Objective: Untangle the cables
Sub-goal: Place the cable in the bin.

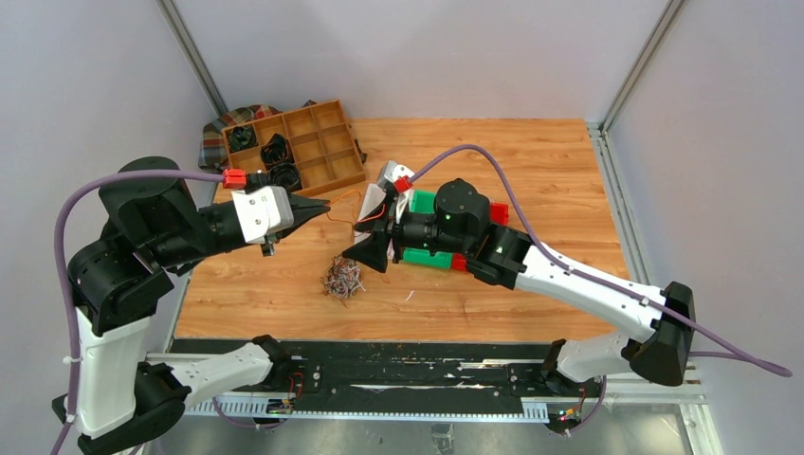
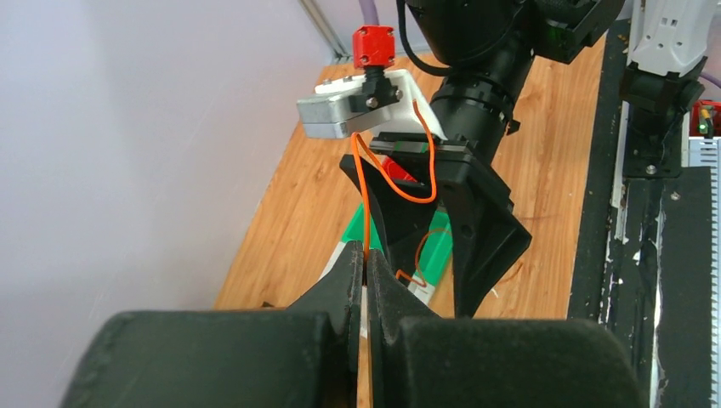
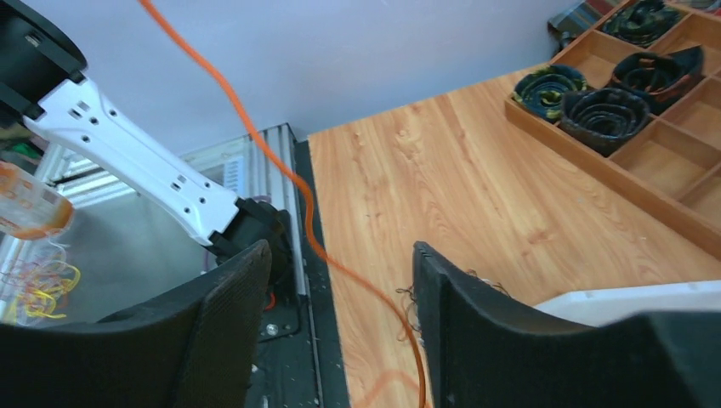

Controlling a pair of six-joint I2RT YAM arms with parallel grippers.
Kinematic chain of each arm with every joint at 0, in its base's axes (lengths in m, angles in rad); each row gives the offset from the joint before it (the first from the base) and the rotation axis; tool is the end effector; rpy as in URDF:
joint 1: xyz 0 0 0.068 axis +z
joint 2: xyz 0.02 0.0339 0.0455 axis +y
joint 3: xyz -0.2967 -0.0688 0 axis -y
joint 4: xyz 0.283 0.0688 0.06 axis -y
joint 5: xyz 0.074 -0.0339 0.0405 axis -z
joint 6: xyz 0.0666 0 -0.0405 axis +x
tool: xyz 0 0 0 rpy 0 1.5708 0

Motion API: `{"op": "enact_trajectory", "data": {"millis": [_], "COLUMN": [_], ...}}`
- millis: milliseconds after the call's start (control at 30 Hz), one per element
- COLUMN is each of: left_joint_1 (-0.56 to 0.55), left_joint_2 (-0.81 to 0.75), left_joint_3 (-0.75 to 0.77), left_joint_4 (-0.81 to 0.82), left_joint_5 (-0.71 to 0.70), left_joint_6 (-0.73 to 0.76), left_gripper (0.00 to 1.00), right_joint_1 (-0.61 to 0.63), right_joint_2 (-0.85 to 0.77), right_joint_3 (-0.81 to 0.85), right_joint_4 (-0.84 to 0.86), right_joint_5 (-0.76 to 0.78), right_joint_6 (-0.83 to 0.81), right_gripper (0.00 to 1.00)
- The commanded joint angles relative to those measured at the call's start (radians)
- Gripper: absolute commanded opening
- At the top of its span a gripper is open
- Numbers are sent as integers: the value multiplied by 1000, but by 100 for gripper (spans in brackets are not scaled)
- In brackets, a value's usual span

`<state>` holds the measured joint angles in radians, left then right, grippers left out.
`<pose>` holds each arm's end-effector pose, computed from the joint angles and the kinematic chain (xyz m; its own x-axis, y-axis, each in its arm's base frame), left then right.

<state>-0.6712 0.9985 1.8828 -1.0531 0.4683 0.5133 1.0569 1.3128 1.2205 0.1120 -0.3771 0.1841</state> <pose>0.0783 -0.1005 0.5974 0.3290 0.2983 -0.8960 0.8516 0.3163 0.4180 0.1593 0.3321 0.4367 -0.1718 0.0418 -0.9842 -0.9757 0.1310 0.1759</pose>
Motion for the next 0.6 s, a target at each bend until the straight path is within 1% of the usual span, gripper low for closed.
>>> {"op": "enact_trajectory", "data": {"millis": [0,67,100,133,167,267,333,367,400,467,533,567], "left_joint_1": [-9,-8,-8,-8,-8,-8,-8,-8,-8,-8,-8,-8], "left_joint_2": [-5,-5,-7,-9,-12,-28,-38,-44,-51,-76,-111,-128], "left_joint_3": [-10,-10,-12,-15,-18,-44,-68,-87,-110,-174,-270,-310], "left_joint_4": [18,17,18,18,18,18,18,18,16,16,16,16], "left_joint_5": [20,21,20,20,18,12,10,10,10,12,7,-4], "left_joint_6": [-2,-4,-4,-4,-3,5,14,19,28,68,136,166], "left_gripper": [1,1,1,1,1,2,5,10,20,35,44,52], "right_joint_1": [-8,-8,-8,-9,-9,-15,-32,-43,-55,-78,-111,-127], "right_joint_2": [16,17,13,7,-3,-33,-47,-54,-62,-88,-114,-129], "right_joint_3": [50,49,46,39,33,12,3,-5,-17,-48,-84,-102], "right_joint_4": [93,95,94,93,90,90,91,97,109,137,168,173], "right_joint_5": [-30,-9,15,36,55,94,102,104,105,119,124,129], "right_joint_6": [52,52,53,53,54,64,93,114,133,177,213,229], "right_gripper": [53,32,15,4,1,1,0,0,1,1,1,1]}}
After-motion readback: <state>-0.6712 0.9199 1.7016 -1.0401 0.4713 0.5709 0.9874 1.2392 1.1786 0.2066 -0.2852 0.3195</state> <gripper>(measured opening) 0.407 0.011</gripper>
